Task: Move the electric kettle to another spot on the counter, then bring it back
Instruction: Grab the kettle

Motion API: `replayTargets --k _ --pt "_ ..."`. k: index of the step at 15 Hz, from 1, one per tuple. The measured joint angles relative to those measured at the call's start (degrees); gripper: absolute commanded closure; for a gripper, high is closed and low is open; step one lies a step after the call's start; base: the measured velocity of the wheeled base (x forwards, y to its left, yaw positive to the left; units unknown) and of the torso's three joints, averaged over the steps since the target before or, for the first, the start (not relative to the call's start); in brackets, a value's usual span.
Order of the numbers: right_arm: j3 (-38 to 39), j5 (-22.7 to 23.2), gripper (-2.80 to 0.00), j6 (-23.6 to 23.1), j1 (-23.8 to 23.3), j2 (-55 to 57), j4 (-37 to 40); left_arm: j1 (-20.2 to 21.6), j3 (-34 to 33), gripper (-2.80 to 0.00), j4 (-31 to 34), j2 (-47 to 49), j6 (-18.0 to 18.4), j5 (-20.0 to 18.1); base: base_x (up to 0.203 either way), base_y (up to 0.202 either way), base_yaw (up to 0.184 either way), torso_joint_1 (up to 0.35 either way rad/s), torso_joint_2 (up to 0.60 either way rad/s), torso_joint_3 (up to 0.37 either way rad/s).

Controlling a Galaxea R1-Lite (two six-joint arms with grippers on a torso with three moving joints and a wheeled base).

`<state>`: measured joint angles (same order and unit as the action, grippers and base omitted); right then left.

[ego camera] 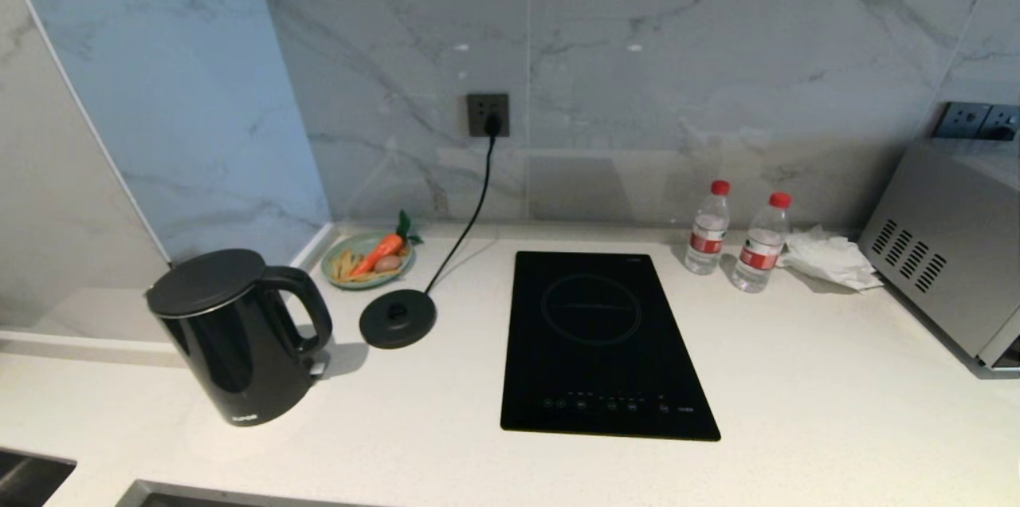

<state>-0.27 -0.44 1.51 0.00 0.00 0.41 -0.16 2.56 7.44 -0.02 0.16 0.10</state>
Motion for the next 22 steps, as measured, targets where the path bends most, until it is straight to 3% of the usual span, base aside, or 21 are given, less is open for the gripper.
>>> replayTargets --k 13,15,19,22 --pt "0.0 0.0 0.00 0.0 0.0 0.0 0.0 0.2 0.1 0.00 -0.1 0.0 -0.1 0.2 0.000 0.000 0.000 0.000 0.00 0.000" --pt "0.0 0.0 0.00 0.0 0.0 0.0 0.0 0.2 2.6 0.00 -0.1 0.3 -0.9 0.1 0.000 0.000 0.000 0.000 0.00 0.000" --pt "0.0 0.0 0.00 0.1 0.0 0.0 0.0 0.5 7.9 0.00 -5.1 7.5 -3.1 -0.4 0.000 0.000 0.000 0.000 0.00 0.000" --pt "0.0 0.0 0.00 0.0 0.0 0.0 0.0 0.4 9.4 0.00 -9.5 15.0 -3.7 -4.4 0.000 0.000 0.000 0.000 0.00 0.000"
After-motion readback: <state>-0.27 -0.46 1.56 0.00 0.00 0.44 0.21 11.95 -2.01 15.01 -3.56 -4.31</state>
